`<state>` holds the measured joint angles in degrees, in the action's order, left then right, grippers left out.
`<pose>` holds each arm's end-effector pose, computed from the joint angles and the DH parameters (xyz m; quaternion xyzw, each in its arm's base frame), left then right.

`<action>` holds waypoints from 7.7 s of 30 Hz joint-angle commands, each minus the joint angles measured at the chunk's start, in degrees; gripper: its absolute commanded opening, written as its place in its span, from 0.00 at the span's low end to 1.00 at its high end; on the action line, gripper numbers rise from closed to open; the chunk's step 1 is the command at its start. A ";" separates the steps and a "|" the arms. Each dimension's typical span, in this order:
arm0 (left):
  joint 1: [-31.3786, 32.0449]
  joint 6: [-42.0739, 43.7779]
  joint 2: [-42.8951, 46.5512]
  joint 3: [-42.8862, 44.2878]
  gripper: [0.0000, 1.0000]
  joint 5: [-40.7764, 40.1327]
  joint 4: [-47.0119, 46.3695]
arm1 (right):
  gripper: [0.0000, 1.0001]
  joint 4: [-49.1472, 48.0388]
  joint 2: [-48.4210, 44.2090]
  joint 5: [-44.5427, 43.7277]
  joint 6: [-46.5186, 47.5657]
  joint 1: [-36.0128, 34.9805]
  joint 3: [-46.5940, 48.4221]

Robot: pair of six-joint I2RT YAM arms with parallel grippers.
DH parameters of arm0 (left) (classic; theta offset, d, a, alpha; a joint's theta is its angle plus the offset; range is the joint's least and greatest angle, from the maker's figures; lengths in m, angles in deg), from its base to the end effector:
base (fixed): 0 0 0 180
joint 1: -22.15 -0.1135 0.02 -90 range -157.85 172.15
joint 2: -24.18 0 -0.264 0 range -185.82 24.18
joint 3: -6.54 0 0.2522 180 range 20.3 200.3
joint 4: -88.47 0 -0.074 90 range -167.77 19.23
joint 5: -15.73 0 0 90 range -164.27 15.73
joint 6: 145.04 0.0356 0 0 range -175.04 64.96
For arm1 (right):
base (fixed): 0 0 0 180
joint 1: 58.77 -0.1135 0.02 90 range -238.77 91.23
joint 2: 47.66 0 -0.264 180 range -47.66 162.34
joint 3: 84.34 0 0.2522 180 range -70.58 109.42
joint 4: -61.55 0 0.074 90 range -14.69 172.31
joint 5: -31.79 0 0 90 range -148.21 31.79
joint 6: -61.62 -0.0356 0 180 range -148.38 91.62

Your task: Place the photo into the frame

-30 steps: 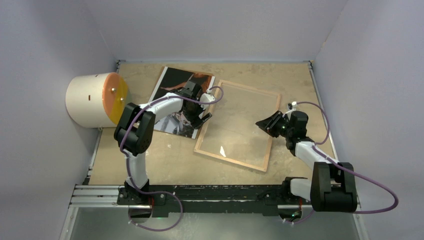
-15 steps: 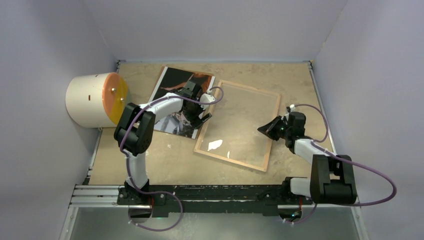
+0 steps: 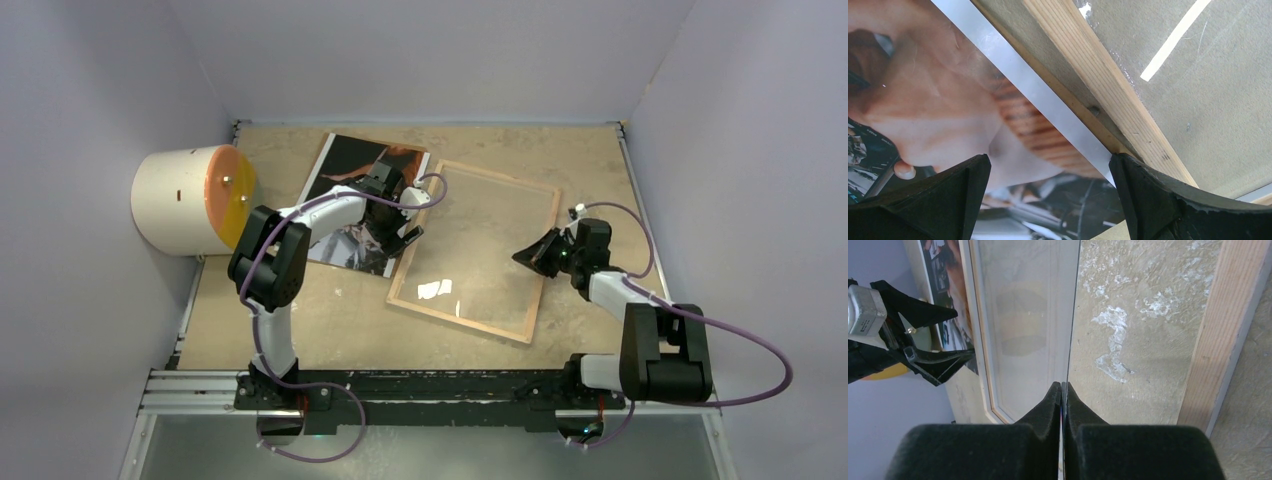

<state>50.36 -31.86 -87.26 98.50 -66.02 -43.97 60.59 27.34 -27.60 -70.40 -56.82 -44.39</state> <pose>0.3473 -0.1921 0.1746 0.4367 0.8746 -0.0791 0.1952 0.2453 0.0098 0.1650 0.2042 0.8364 0.3740 0.3449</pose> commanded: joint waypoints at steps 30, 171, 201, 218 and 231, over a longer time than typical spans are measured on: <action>0.20 0.99 1.12 -0.50 1.00 0.58 -1.46 | 0.00 5.96 -2.67 16.59 -6.94 -0.11 5.05; -4.21 2.42 -0.72 5.87 0.99 -0.96 0.83 | 0.00 -0.75 -2.84 1.22 -3.54 -2.13 -2.87; -4.21 2.72 -0.54 4.95 0.99 -1.09 0.30 | 0.00 1.44 -9.70 -2.14 -5.32 1.65 -5.11; -4.12 2.32 -1.11 3.85 0.99 -0.04 0.05 | 0.00 1.37 -13.18 -3.21 -7.24 1.67 -6.73; -3.54 1.52 -2.73 1.57 0.99 2.19 -1.13 | 0.00 -1.25 -16.53 -4.28 -9.34 1.65 -8.12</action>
<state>46.03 -29.98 -89.36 101.10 -65.73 -43.91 62.71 11.08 -30.70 -78.55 -55.33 -51.99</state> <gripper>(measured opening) 0.991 0.005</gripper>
